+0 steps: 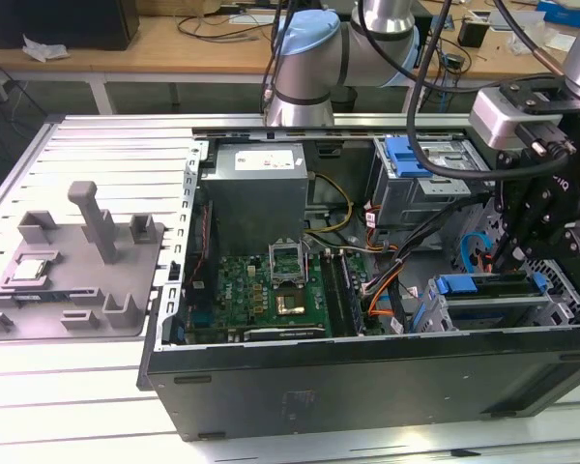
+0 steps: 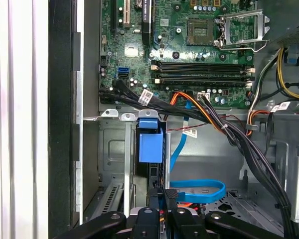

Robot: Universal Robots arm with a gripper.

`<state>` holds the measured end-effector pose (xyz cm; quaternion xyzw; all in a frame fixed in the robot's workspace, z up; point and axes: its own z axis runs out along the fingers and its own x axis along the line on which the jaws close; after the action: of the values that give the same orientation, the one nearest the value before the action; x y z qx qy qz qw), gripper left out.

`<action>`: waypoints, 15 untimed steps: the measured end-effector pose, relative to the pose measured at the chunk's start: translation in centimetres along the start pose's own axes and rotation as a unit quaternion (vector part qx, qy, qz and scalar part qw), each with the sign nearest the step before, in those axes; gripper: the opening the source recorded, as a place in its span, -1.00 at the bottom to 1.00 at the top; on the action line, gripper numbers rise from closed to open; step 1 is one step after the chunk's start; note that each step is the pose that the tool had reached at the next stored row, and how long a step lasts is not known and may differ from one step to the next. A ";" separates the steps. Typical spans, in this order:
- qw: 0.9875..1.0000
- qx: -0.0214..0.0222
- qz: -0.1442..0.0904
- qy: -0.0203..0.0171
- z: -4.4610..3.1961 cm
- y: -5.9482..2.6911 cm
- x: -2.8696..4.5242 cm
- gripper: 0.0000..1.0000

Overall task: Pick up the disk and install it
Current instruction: 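Insert the second disk wire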

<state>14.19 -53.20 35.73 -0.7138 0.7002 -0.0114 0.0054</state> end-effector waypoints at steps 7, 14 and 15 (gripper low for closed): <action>1.000 0.000 0.000 0.000 0.13 0.00 0.01 -0.68; 1.000 0.000 0.000 0.000 0.31 0.00 0.06 -0.68; 1.000 0.000 0.000 0.000 0.32 0.01 0.06 -0.68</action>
<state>14.19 -53.27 35.41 -0.7139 0.7001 -0.0114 0.0055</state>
